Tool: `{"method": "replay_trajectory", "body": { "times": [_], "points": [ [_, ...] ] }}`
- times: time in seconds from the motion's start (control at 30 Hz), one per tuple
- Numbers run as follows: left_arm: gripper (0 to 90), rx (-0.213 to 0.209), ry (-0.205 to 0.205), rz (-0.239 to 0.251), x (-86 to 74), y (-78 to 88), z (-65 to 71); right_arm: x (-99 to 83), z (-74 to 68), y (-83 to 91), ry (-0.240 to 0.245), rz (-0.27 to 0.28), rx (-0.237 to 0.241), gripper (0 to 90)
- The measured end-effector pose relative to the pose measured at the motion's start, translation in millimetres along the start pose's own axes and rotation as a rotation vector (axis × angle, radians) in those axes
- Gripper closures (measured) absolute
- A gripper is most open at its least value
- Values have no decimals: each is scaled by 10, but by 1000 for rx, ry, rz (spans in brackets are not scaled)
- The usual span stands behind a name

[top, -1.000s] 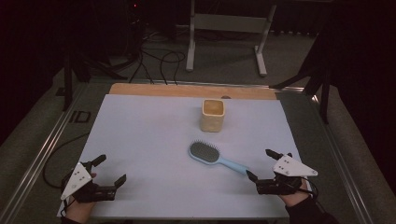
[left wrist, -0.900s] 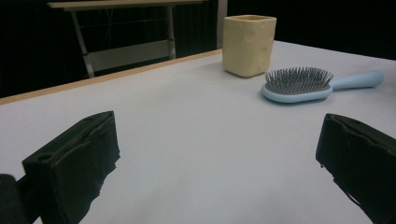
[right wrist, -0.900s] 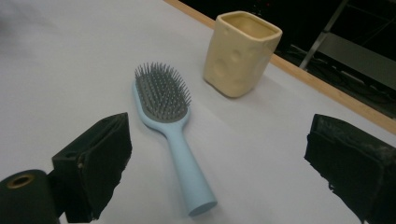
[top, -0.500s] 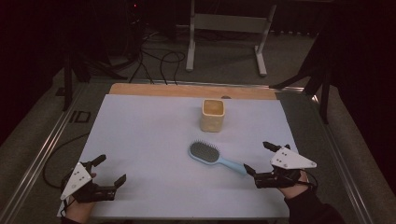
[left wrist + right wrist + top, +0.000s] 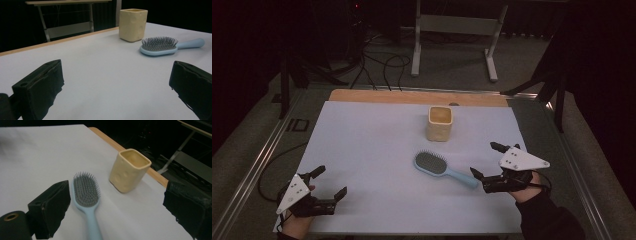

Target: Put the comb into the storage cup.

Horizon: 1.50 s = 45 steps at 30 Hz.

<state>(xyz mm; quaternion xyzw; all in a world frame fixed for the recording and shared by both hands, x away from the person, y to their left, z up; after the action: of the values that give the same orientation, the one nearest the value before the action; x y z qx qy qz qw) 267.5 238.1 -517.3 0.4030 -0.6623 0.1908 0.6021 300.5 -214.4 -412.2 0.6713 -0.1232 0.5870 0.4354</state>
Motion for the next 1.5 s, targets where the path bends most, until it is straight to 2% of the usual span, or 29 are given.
{"method": "replay_trajectory", "body": {
  "times": [0.57,0.77,0.97,1.1,1.5],
  "points": [
    [0,-1,-2,2,5,4,-1,280,-75,-170,55,7,57,74],
    [0,-1,0,5,7,6,-2,333,-103,-281,54,7,89,74],
    [0,-1,-1,5,8,7,-4,305,-123,-423,49,-1,122,74],
    [0,-3,1,5,7,5,-2,232,-130,-563,47,-27,142,75],
    [0,-4,-1,3,5,4,-1,-3,-160,-776,42,-94,179,75]
  ]
}}
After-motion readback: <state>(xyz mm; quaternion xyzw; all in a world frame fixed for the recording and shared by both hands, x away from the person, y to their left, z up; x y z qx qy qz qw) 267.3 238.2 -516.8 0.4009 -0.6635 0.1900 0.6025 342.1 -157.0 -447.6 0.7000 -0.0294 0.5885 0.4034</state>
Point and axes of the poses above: each handheld gripper's, and its own axes: y roughly backward along the jaws, x roughly out of its top, z roughly to its right, the point moved 7 cm from there along -y, roughly forward along the jaws, and after that the axes turned 11 degrees about -y, right-handed, at the moved point
